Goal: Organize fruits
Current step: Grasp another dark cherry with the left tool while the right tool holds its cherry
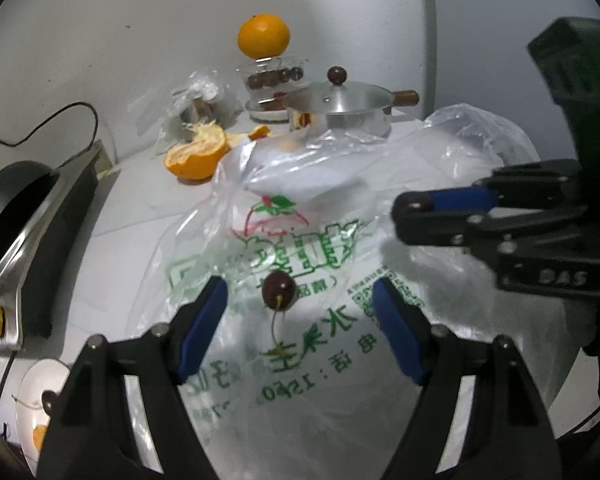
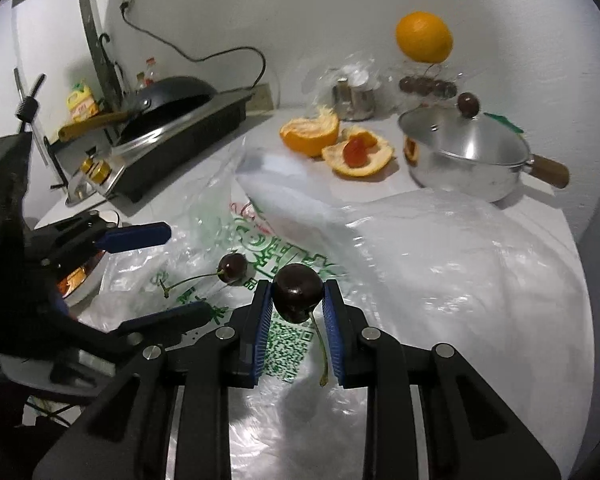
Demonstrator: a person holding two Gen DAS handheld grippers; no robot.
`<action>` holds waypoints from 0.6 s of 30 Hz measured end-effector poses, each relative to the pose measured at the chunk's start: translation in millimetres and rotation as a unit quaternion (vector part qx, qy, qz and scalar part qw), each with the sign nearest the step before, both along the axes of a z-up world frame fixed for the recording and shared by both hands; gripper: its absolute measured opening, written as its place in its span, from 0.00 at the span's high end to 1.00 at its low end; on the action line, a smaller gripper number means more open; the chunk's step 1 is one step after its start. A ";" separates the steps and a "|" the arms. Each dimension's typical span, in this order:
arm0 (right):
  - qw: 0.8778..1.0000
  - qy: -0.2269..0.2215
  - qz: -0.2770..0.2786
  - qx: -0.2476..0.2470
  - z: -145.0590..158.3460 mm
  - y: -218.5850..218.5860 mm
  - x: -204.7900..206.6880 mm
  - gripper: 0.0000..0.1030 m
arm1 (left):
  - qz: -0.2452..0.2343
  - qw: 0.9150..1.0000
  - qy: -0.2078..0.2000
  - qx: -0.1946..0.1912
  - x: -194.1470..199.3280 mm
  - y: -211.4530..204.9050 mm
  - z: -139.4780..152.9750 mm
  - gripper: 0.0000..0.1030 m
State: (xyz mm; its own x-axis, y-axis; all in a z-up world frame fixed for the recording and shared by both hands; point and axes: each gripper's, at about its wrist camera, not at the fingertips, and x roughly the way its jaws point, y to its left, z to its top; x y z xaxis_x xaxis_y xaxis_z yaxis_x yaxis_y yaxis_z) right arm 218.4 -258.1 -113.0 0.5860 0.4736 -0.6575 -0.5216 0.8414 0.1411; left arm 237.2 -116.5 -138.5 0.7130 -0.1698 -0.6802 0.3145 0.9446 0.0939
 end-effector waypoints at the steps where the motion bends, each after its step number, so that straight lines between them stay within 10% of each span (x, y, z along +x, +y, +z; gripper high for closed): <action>1: 1.000 -0.001 -0.001 0.001 0.7 -1.3 -0.1 0.74 | 0.000 1.000 0.001 0.002 2.9 -0.9 -1.1 0.30; 18: 1.000 0.001 -0.006 0.020 -8.2 -11.4 11.3 0.73 | 0.003 0.999 0.050 0.023 47.0 -3.4 -35.5 0.60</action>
State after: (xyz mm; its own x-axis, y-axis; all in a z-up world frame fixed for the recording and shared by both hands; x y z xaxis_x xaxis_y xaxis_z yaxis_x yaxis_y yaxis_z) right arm 229.7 -269.5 -121.1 0.5905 0.4930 -0.6390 -0.5117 0.8409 0.1759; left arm 284.2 -119.9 -174.0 0.6427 -0.1334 -0.7544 0.3190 0.9419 0.1051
